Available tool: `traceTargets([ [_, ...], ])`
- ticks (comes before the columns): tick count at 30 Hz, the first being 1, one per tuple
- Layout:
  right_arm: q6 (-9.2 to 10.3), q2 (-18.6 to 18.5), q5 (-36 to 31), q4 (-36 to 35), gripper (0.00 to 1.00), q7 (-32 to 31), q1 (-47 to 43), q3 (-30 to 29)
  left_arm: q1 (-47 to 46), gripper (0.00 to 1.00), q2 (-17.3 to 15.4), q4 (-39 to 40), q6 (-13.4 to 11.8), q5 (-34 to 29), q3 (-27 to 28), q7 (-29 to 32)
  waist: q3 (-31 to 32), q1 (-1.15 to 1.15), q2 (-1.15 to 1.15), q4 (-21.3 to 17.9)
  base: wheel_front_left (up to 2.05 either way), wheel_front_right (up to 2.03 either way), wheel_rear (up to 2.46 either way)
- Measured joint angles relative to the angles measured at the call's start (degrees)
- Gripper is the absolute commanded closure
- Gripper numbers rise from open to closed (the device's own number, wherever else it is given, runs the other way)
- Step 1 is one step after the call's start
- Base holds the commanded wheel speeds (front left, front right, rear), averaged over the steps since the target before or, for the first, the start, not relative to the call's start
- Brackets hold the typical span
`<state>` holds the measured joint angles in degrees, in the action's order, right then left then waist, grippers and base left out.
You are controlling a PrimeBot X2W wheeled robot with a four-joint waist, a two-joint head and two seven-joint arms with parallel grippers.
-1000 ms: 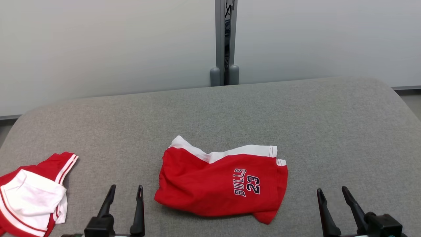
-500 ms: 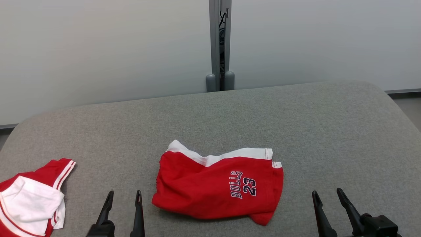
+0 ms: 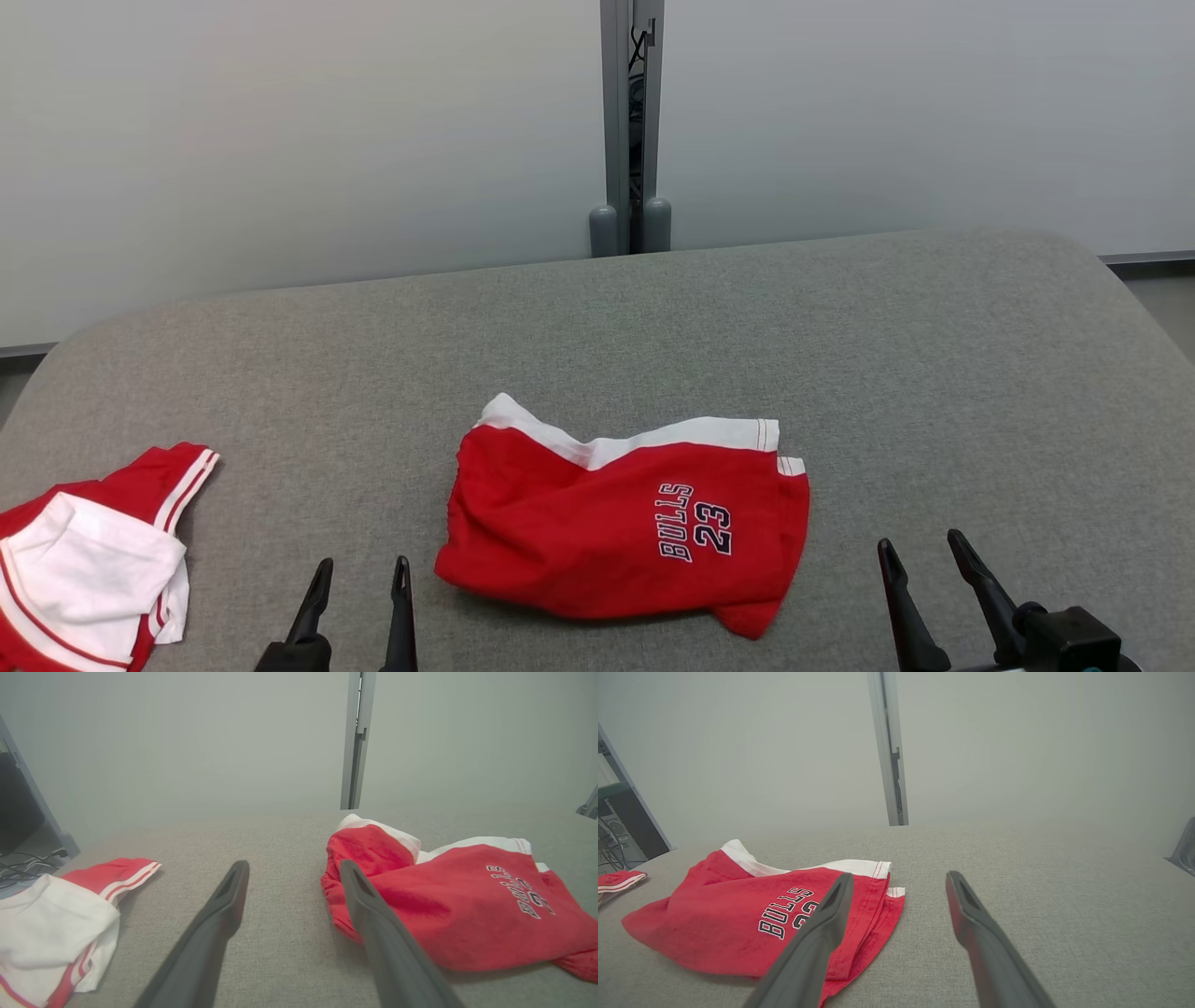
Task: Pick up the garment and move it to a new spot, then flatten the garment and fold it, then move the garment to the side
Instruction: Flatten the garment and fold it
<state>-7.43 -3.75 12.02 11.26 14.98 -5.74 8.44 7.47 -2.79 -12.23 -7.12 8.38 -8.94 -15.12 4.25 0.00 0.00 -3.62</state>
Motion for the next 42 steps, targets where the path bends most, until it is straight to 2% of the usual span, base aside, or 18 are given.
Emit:
traceTargets([
  [7,0.0,0.0,0.0,-0.2,0.0,0.0,0.5,0.1,-2.3,0.0,0.0,-3.0,0.5,0.1,-1.0,0.0,-1.1,0.0,0.0,0.3,0.0,0.0,0.0],
  [11,0.0,0.0,0.0,-0.3,0.0,0.0,1.0,0.5,-7.4,0.0,0.0,-4.5,2.0,0.8,-1.1,0.0,-2.7,0.0,0.0,0.6,0.0,0.0,0.0],
  [14,0.0,-0.1,-0.1,-0.3,0.0,0.0,1.6,1.3,-12.8,0.0,0.0,-6.9,3.8,1.7,-1.2,0.0,-4.3,0.0,0.0,0.9,0.0,0.0,0.0],
  [17,0.0,-0.4,-0.3,-1.0,0.0,0.0,3.4,1.6,-19.9,0.0,0.0,-12.6,6.1,4.2,-1.5,0.3,-6.8,0.0,0.0,1.0,0.0,0.0,0.0],
  [22,0.0,-0.6,-0.6,-1.3,0.0,0.0,7.2,2.7,-33.4,0.0,0.1,-22.1,8.7,10.4,-2.5,5.9,-11.9,0.0,0.0,1.1,0.0,0.0,0.0],
  [29,0.0,-0.6,-0.7,-1.1,0.0,0.0,10.4,4.1,-42.8,0.0,0.0,-34.7,9.1,14.4,-5.3,15.6,-16.5,0.0,0.0,-0.1,0.0,0.0,0.0],
  [36,0.0,-0.6,-0.6,-1.3,0.0,0.0,10.8,3.9,-44.8,0.0,0.0,-38.3,10.1,18.1,-8.0,16.6,-17.4,0.0,0.0,-1.3,0.0,0.0,0.0],
  [42,0.0,-0.7,-0.6,-1.3,0.0,0.0,11.1,3.6,-46.9,0.0,0.0,-38.9,9.8,20.6,-10.3,14.1,-17.8,0.0,0.0,-1.7,0.0,0.0,0.0],
])
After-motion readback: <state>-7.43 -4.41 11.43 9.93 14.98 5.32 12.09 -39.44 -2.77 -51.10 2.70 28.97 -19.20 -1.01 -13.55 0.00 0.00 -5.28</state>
